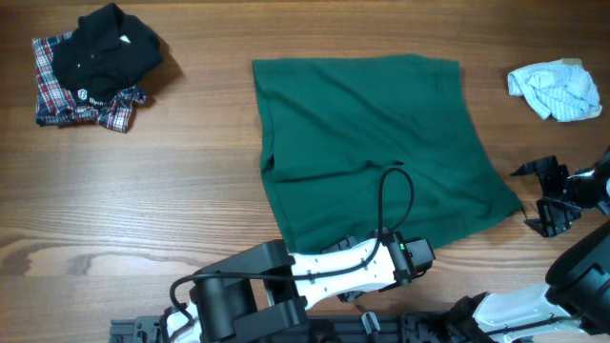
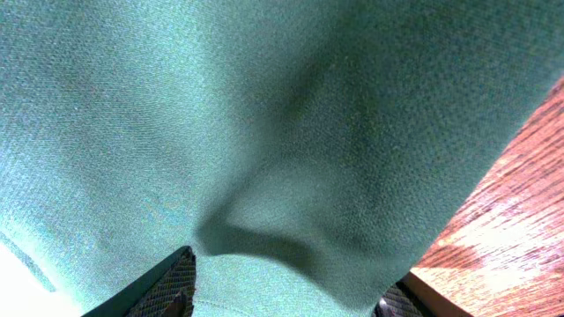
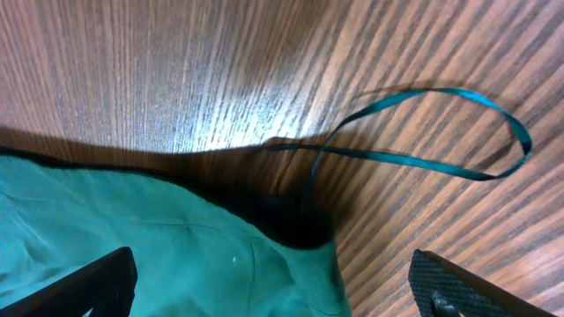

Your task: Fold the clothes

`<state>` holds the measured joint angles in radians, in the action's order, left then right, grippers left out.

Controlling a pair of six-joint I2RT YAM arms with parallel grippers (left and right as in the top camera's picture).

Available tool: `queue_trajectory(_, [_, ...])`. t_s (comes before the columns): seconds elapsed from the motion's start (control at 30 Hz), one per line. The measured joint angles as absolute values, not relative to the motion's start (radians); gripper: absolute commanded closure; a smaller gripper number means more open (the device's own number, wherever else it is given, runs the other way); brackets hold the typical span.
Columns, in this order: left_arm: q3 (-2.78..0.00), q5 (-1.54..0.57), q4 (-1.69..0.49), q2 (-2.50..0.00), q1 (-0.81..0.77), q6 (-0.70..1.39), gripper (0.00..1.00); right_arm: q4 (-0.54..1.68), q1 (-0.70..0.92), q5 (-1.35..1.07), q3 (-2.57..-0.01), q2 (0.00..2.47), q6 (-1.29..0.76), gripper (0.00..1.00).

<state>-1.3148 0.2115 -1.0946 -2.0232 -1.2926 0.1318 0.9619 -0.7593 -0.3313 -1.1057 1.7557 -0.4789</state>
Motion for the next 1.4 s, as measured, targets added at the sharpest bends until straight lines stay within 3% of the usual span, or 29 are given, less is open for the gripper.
queue_trajectory(0.37, [-1.314,0.209,-1.092,-2.023,-1.293,0.132,0.41,0.83,-0.759,-0.358,-0.946,1.742,-0.52,0.02])
queue_trajectory(0.47, [-1.314,0.208,-1.091,-2.023,-1.293,0.132,0.53,0.82,-0.757,-0.359,-0.942,1.739,-0.53,0.11])
queue_trajectory(0.63, [-1.309,0.209,-1.069,-2.024,-1.293,0.137,0.95,0.783,-0.715,-0.359,-0.936,1.739,-0.555,0.37])
queue_trajectory(0.67, [-1.308,0.211,-1.065,-2.025,-1.293,0.134,0.96,0.776,-0.704,-0.358,-0.935,1.739,-0.561,0.45])
queue_trajectory(0.73, [-1.306,0.212,-1.06,-2.027,-1.293,0.133,0.96,0.761,-0.678,-0.358,-0.931,1.739,-0.57,0.8])
queue_trajectory(0.77, [-1.305,0.212,-1.06,-2.028,-1.293,0.133,0.96,0.758,-0.667,-0.358,-0.931,1.739,-0.572,0.91])
queue_trajectory(0.83, [-1.305,0.212,-1.06,-2.028,-1.293,0.133,0.96,0.755,-0.657,-0.358,-0.93,1.739,-0.576,0.96])
queue_trajectory(1.17, [-1.308,0.213,-1.061,-2.01,-1.281,0.133,0.96,0.755,-0.653,-0.399,-0.931,1.739,-0.561,0.96])
queue_trajectory(1.4, [-1.316,0.22,-1.061,-1.881,-1.166,0.136,0.96,0.77,-0.6,-0.43,-0.957,1.641,-0.549,0.96])
